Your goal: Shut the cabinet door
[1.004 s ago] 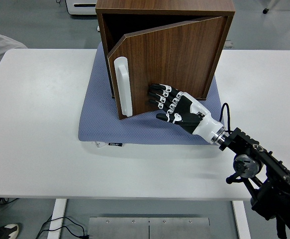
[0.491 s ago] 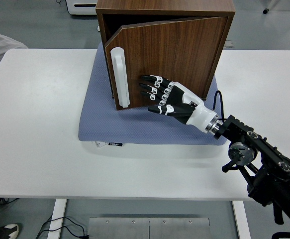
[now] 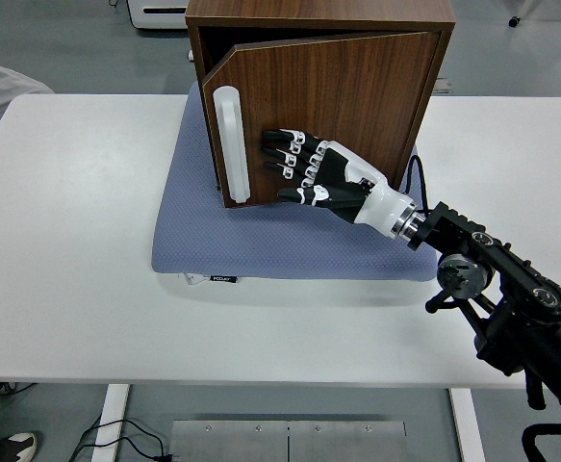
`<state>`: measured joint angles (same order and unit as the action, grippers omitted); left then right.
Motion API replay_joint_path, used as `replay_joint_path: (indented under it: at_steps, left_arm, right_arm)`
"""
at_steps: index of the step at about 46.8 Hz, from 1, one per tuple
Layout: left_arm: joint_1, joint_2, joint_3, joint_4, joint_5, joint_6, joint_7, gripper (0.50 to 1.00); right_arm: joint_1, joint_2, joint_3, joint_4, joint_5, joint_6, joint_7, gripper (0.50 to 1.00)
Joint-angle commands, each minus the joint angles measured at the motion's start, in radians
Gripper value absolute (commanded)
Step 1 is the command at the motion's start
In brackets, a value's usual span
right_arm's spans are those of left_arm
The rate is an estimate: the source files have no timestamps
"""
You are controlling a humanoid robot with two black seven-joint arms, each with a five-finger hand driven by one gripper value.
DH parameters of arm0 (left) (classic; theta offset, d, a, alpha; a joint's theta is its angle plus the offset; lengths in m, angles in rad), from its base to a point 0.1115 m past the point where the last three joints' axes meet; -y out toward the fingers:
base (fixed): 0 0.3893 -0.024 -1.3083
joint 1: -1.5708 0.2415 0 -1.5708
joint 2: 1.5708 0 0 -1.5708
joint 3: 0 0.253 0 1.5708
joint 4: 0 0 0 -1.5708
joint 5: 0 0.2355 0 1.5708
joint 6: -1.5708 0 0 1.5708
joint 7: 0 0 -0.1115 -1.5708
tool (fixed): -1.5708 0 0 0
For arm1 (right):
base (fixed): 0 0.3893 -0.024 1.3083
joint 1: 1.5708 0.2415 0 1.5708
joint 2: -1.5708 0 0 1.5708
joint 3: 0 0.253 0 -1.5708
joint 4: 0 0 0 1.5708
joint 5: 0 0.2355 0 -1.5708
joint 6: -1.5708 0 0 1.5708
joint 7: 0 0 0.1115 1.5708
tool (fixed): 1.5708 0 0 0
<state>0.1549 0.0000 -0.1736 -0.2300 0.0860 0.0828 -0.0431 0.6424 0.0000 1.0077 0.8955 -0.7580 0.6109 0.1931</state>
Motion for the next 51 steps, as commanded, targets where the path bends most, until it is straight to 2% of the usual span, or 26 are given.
replay_joint_path:
  at_steps: [1,18,40,51]
  left_arm:
    - [0.000,0.000,0.000,0.000,0.000,0.000,-0.001,1.000]
    - [0.000,0.000,0.000,0.000,0.000,0.000,0.000,1.000]
    - [0.000,0.000,0.000,0.000,0.000,0.000,-0.001,1.000]
    - [0.000,0.000,-0.001,0.000,0.000,0.000,-0.001,1.000]
  right_arm:
    - [0.002,0.000,0.000,-0.006,0.014,0.000,0.002,1.000]
    - [0.042,0.000,0.003,-0.035,0.086,-0.007,0.002,1.000]
    - [0.054,0.000,0.005,-0.033,0.190,-0.111,0.005,1.000]
    - [0.028,0.000,0.005,-0.029,0.203,-0.135,0.006,1.000]
